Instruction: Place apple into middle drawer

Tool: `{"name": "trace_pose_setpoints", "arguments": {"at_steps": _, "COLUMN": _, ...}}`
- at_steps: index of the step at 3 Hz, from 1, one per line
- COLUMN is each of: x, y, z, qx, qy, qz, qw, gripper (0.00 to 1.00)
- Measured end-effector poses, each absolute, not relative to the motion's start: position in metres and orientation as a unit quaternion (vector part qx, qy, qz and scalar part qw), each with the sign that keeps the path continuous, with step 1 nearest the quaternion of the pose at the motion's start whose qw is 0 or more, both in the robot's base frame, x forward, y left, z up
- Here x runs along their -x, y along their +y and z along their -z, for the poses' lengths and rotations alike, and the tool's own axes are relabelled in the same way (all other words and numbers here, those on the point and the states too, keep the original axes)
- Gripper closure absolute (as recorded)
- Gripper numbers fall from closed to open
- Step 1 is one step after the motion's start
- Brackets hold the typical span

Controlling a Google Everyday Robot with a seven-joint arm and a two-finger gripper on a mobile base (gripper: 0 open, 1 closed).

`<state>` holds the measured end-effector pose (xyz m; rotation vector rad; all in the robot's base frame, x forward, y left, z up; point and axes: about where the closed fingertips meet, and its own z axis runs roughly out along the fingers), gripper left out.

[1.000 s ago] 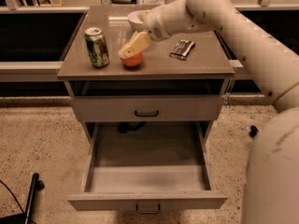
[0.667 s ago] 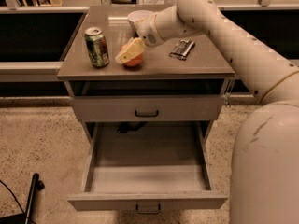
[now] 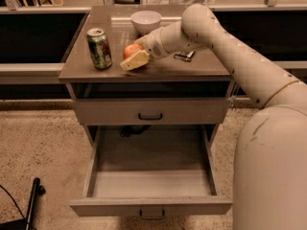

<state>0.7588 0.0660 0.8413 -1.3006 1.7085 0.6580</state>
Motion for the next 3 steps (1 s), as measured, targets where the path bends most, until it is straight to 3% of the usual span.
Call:
{"name": "trace_pose_setpoints", "arguments": {"at_steps": 1, "x": -0.752, "y": 0.061, "z": -0.842, "qx": 0.531, "qy": 0.677, "qz": -0.269, "qw": 0.432, "gripper": 0.49}}
{"name": "trace_pose_setpoints", "arguments": {"at_steps": 3, "x": -0.667, "y": 0.054, "z": -0.907, "qx": 0.600, "qy": 0.562, "qz": -0.290, "qw": 0.490, "gripper": 0.95}}
